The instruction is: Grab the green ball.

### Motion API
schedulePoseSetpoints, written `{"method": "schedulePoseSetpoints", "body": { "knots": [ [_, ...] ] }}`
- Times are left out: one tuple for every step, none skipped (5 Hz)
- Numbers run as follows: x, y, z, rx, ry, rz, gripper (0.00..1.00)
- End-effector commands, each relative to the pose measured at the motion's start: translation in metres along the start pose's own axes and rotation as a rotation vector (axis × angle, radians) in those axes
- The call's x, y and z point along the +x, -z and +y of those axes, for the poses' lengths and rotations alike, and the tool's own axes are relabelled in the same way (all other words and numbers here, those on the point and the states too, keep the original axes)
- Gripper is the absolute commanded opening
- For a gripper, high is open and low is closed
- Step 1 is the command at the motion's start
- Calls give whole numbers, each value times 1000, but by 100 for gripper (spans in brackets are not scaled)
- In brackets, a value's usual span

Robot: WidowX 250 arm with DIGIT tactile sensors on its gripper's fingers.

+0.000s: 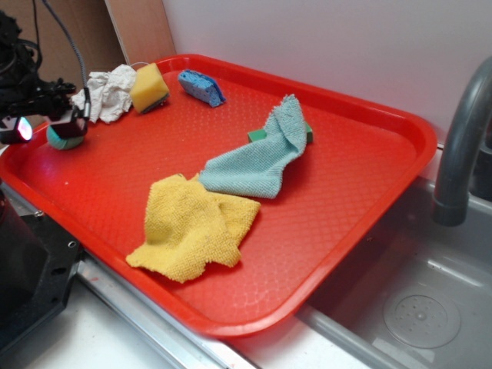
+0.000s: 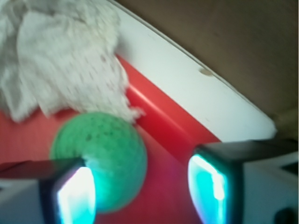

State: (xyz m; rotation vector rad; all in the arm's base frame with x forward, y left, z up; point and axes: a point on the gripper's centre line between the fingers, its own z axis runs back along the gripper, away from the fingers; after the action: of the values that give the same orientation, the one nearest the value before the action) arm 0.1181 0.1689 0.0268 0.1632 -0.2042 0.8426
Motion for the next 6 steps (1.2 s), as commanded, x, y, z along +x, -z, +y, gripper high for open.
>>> {"method": "schedulePoseSetpoints", "body": {
  "knots": [
    [-22,-30,49,-6,225,-28,0],
    [-9,-82,-16,-45,360,-32,0],
    [18,-119,-62,-51,426,-49,0],
    [18,-119,-62,-51,426,-49,100],
    [18,-119,-62,-51,426,-49,100],
    [18,-119,-62,-51,426,-49,100]
  ]
}}
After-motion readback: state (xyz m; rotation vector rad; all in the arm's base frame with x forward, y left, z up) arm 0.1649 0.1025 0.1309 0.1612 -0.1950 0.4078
